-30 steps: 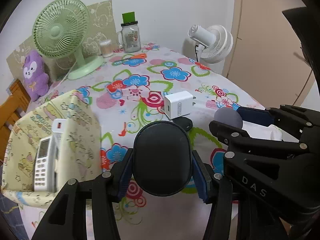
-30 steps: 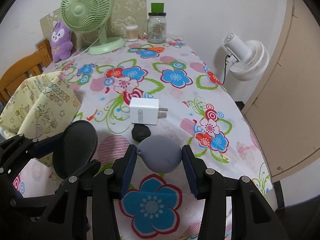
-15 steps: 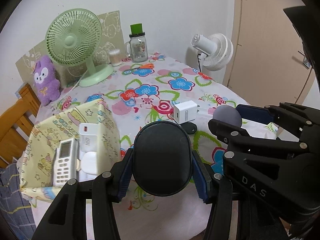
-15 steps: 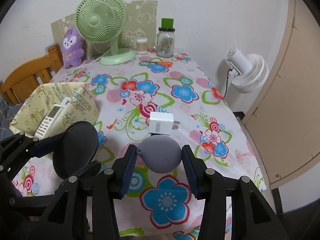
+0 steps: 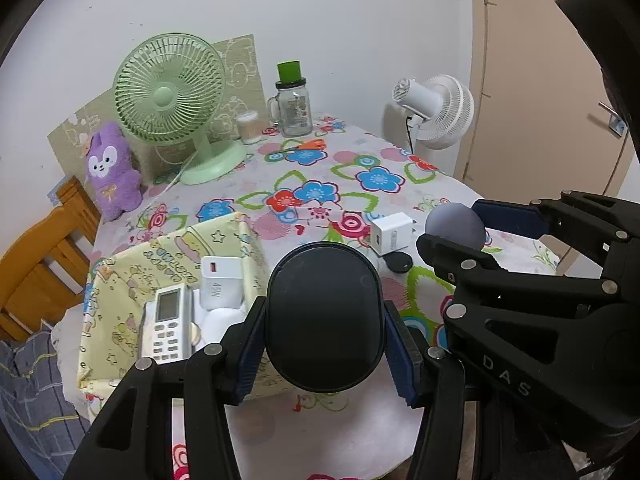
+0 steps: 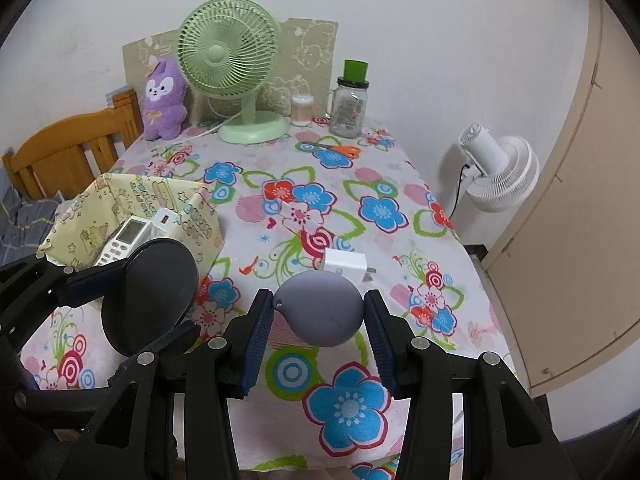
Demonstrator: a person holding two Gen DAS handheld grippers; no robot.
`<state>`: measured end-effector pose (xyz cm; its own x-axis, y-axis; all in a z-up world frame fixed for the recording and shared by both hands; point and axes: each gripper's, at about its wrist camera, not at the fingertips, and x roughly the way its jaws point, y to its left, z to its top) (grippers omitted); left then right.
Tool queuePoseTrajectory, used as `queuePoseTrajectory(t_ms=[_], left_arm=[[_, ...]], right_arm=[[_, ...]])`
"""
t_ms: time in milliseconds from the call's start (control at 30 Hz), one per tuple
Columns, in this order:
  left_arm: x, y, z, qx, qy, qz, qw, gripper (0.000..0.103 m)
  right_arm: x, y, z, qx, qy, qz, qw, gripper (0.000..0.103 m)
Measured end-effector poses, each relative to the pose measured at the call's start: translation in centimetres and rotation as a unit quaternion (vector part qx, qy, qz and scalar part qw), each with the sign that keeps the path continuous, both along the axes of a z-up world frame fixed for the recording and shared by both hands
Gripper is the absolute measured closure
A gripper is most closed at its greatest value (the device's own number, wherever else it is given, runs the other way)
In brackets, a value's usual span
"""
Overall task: Organize rigid objects
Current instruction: 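Carry the black pad with the left tool while the right tool carries the grey disc toward the box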
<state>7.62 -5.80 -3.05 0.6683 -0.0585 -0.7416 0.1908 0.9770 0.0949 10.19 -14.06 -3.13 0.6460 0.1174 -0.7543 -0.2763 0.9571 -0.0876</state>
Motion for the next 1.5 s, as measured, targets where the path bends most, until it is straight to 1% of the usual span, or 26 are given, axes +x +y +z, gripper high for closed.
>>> queuePoseTrajectory(t_ms=[133, 267, 600, 1000, 1333, 1500], left_arm=[[0.0, 0.6, 0.5, 0.006, -0.004, 0.006, 1.0000, 0.047], [-0.1, 1.2, 0.8, 0.020, -0.012, 0.009, 0.9997, 0.047], [0.6, 3.4, 0.6, 0.025, -0.005, 0.018, 0.9995, 0.047], [1.5, 6.7, 0.2, 0.016, 0.005, 0.039, 0.9991, 0.047], [2.4, 9.1, -0.4, 0.013, 0.019, 0.060, 0.9979, 0.047], [2.9, 10.3, -0.8, 0.008, 0.025, 0.069, 0.9973, 0.047]], right_arm=[[0.1, 0.7, 0.5, -0.003, -0.005, 0.005, 1.000, 0.054], [0.2, 1.8, 1.0, -0.012, -0.012, 0.014, 1.000, 0.054], [0.9, 4.6, 1.0, -0.036, -0.012, 0.032, 0.999, 0.054], [2.0, 8.1, 0.7, -0.045, -0.004, 0.055, 0.997, 0.054], [3.4, 10.9, 0.0, -0.048, 0.012, 0.085, 0.995, 0.054], [4.1, 11.7, -0.3, -0.037, 0.030, 0.100, 0.994, 0.054]])
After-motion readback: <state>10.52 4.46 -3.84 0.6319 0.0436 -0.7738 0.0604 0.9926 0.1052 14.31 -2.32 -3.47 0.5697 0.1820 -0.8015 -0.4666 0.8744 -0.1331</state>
